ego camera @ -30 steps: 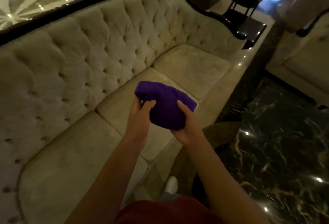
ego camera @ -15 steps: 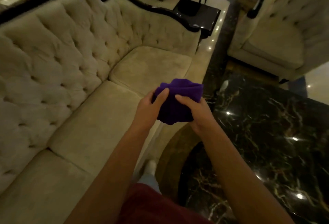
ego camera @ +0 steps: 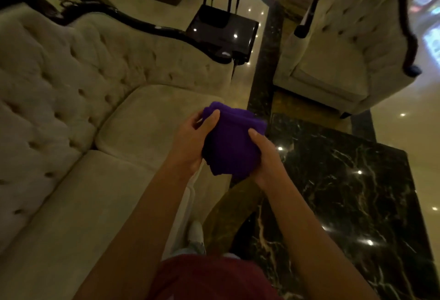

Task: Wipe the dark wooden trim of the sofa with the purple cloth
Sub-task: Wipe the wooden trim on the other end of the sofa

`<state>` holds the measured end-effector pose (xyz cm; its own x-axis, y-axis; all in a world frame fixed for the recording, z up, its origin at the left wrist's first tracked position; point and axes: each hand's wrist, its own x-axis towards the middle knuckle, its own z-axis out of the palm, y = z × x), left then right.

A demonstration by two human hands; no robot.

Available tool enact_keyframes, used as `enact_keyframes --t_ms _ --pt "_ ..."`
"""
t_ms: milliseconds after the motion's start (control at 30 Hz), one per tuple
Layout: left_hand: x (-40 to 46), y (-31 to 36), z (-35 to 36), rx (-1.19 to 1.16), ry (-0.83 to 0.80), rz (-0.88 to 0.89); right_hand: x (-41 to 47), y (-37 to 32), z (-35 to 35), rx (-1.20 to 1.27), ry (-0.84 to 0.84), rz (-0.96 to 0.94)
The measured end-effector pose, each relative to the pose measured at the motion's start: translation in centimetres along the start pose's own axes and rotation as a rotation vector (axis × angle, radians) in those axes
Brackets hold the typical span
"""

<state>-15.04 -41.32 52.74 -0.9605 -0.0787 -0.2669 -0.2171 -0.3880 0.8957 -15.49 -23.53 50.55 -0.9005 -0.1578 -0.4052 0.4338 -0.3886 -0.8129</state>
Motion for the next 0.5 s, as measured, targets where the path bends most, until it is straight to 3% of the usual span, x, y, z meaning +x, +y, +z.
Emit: enact_keyframes --t_ms 167,500 --pt "6.7 1.5 2.3 0.039 -0.070 -0.012 5.9 -2.8 1.0 0.111 -0.101 0.076" --pt "21.7 3.1 3.4 0.226 0.359 0.285 22.2 -7.9 3.9 -0.011 -0.193 0.169"
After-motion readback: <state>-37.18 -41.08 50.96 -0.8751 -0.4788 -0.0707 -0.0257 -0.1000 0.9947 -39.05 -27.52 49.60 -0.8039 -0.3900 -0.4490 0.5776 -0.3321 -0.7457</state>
